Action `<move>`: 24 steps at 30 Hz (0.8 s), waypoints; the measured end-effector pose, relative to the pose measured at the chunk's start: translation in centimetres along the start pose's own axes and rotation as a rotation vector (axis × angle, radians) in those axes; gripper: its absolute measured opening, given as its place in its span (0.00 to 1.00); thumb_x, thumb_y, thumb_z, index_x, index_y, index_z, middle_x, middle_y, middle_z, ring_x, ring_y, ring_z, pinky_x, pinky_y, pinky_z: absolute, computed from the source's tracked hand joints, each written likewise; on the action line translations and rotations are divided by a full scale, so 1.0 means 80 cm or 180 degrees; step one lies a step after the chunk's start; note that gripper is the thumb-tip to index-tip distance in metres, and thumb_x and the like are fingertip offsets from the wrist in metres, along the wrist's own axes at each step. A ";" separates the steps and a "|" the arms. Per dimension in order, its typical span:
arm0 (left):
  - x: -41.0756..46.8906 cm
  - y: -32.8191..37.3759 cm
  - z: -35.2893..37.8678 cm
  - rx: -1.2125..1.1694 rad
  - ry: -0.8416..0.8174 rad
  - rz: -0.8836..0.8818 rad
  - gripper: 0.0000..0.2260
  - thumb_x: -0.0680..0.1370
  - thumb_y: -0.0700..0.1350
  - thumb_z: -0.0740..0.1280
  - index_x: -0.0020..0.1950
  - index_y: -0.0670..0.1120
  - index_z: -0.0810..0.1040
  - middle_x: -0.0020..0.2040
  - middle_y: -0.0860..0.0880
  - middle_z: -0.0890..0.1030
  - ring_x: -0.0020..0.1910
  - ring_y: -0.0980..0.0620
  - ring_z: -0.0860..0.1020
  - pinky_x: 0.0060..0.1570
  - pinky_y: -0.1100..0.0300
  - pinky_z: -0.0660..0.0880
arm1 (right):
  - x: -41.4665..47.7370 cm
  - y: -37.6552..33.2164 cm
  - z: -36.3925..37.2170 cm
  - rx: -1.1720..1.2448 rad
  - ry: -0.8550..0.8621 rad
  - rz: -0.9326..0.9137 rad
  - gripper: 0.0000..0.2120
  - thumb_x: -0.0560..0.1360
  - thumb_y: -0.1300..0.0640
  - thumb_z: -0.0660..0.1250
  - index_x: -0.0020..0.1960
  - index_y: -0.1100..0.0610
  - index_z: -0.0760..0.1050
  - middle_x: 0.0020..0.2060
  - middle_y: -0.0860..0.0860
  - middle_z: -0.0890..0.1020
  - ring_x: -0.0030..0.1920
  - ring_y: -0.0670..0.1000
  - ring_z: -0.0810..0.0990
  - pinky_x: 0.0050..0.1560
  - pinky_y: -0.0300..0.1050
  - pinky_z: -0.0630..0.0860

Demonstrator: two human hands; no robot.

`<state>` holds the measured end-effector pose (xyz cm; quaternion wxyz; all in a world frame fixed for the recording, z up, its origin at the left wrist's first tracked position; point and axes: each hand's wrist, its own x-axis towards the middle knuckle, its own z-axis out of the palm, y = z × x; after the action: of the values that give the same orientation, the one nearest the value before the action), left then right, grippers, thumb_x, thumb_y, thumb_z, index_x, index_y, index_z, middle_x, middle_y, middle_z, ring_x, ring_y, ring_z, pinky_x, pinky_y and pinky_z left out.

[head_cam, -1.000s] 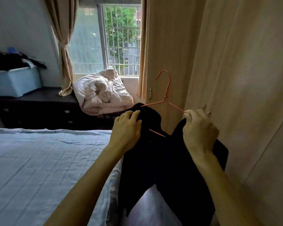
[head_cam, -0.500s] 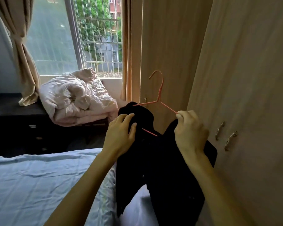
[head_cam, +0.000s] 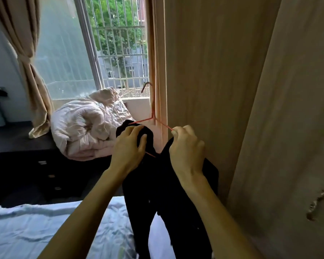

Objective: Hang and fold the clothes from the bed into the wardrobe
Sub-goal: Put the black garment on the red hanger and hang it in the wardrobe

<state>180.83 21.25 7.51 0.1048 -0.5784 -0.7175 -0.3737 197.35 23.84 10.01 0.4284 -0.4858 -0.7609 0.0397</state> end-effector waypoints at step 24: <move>0.384 -0.275 0.167 -0.0237 -0.0230 0.0269 0.19 0.78 0.51 0.57 0.65 0.45 0.74 0.60 0.44 0.77 0.58 0.44 0.75 0.59 0.49 0.71 | 0.329 -0.056 0.358 -0.0226 0.0000 0.0298 0.13 0.80 0.56 0.58 0.60 0.54 0.77 0.53 0.47 0.79 0.45 0.50 0.80 0.33 0.32 0.61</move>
<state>155.12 52.00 6.98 0.0730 -0.6248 -0.6814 -0.3742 170.20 52.03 10.26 0.4086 -0.5357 -0.7383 0.0326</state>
